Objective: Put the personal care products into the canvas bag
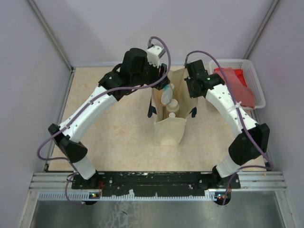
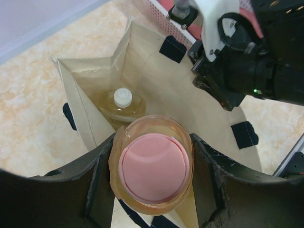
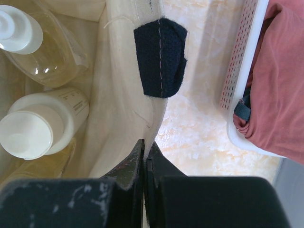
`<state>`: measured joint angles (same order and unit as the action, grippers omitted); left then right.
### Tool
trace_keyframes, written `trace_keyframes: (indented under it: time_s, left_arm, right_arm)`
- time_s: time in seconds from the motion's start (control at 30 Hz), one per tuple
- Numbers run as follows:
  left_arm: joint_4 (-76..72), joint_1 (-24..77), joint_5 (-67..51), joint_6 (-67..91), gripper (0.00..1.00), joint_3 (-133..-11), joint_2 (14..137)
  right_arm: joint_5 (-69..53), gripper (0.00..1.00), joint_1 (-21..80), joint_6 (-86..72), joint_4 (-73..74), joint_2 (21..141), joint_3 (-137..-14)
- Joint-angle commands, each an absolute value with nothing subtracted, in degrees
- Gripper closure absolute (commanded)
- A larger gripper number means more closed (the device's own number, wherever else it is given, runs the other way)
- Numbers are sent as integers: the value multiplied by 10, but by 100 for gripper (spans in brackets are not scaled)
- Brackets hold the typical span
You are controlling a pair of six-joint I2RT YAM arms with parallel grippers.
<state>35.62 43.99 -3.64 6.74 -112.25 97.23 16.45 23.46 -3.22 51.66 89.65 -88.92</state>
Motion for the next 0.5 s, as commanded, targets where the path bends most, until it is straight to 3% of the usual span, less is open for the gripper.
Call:
trace_keyframes:
  time_s: [0.0, 0.47]
  left_arm:
    - [249, 439, -38, 75, 100, -1115, 959]
    - [263, 439, 75, 64, 100, -1050, 979]
  right_arm:
    - [174, 100, 232, -32, 508, 880, -895]
    - [202, 100, 230, -33, 521, 883, -903]
